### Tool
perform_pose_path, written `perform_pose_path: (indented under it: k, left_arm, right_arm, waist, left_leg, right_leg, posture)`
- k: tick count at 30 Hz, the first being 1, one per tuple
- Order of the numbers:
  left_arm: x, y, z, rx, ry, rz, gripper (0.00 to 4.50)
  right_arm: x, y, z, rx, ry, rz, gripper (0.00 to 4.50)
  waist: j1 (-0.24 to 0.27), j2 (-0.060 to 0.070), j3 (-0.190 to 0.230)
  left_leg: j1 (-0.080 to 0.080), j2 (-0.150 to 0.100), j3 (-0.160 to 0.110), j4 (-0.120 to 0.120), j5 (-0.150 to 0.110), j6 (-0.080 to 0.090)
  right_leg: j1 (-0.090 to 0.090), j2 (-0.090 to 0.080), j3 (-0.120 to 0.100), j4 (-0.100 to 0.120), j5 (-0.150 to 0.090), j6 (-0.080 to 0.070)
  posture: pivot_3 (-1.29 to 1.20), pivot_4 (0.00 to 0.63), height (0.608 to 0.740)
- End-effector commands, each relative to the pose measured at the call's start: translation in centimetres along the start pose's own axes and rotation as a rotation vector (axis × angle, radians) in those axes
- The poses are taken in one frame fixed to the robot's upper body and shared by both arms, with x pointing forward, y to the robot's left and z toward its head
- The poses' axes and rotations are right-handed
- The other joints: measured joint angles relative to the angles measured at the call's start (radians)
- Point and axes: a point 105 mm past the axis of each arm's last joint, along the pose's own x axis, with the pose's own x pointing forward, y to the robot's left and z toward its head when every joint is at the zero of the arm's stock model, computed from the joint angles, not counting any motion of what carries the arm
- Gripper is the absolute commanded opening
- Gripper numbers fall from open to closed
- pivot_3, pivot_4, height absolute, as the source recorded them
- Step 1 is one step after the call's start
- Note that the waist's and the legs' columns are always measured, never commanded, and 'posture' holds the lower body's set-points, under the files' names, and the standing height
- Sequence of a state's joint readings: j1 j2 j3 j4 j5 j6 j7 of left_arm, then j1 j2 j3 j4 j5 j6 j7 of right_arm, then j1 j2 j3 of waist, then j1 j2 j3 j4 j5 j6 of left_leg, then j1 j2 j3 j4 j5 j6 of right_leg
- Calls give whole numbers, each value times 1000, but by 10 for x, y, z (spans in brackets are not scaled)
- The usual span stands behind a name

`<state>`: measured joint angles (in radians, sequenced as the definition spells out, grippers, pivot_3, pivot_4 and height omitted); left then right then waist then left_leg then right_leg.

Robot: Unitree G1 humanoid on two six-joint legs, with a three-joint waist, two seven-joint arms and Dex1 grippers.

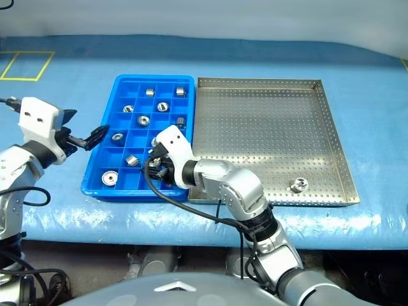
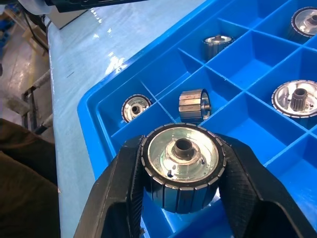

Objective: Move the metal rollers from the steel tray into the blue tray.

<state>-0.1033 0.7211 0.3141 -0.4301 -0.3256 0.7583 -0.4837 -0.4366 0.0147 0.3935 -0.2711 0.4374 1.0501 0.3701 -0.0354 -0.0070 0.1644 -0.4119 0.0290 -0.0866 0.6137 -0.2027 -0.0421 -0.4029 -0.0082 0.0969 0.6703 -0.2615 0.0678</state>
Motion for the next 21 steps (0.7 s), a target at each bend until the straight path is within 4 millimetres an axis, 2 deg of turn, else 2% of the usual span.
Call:
perform_pose_path:
  k: [1, 4, 6, 10, 12, 14, 16, 18, 21]
  left_arm:
    - [2, -5, 10, 24, -37, -26, 4500]
    - [7, -11, 8, 10, -41, -54, 4500]
    - [11, -18, 9, -8, -52, -82, 4500]
    - [24, -57, 19, -66, -112, -240, 4500]
    - [30, -86, 24, -91, -137, -348, 4500]
    - [34, -106, 28, -99, -149, -423, 4500]
    - [39, -134, 32, -116, -165, -525, 4500]
    - [43, -157, 37, -115, -182, -615, 4500]
    - [47, -177, 44, -125, -204, -698, 4500]
  right_arm:
    - [3, 8, 11, -17, -44, 35, 3249]
    - [0, 6, 16, -33, -74, 16, 4189]
    - [-6, 0, 22, -40, -104, -21, 4189]
    - [-37, -24, 37, -124, -171, -198, 4189]
    - [-63, -42, 41, -153, -195, -312, 4189]
    - [-86, -58, 40, -189, -187, -431, 4189]
    - [-124, -82, 32, -214, -148, -615, 4189]
    - [-159, -95, 22, -211, -106, -748, 4189]
    - [-200, -108, 5, -174, -38, -901, 4189]
  waist:
    - [0, 0, 0]
    - [0, 0, 0]
    - [0, 0, 0]
    - [9, -1, 0]
    - [11, -1, 0]
    - [8, -1, 0]
    - [4, -1, -1]
    - [1, -1, -1]
    - [-16, -1, -1]
  left_leg:
    - [0, 0, 0, 0, 0, 0]
    - [0, 0, 0, 0, 0, 0]
    - [0, 0, 0, 0, 0, 0]
    - [-1, -1, 0, 1, 0, 0]
    - [-1, -2, 0, 1, 0, 0]
    - [-1, -2, 0, 1, 0, 0]
    - [-1, -2, 0, 1, 0, 0]
    - [-2, -2, 0, 1, 0, 0]
    - [-2, -2, 0, 0, 0, 0]
  right_leg:
    - [0, 0, 0, 0, 0, 0]
    - [0, 0, 0, 0, 0, 0]
    - [0, 0, 0, 0, 0, 0]
    - [1, -1, 0, 0, 0, 0]
    - [1, -1, 0, -2, 1, 1]
    - [2, -2, 0, -4, 1, 2]
    - [2, -1, 0, -5, 2, 1]
    - [2, -2, 0, -5, 3, 0]
    - [2, -2, 1, -6, 3, -1]
  posture:
    - [98, 150, 740]
    - [90, 150, 740]
    - [80, 150, 740]
    - [58, 150, 740]
    - [32, 150, 740]
    - [3, 150, 740]
    - [-32, 150, 740]
    - [-66, 150, 740]
    - [-102, 150, 740]
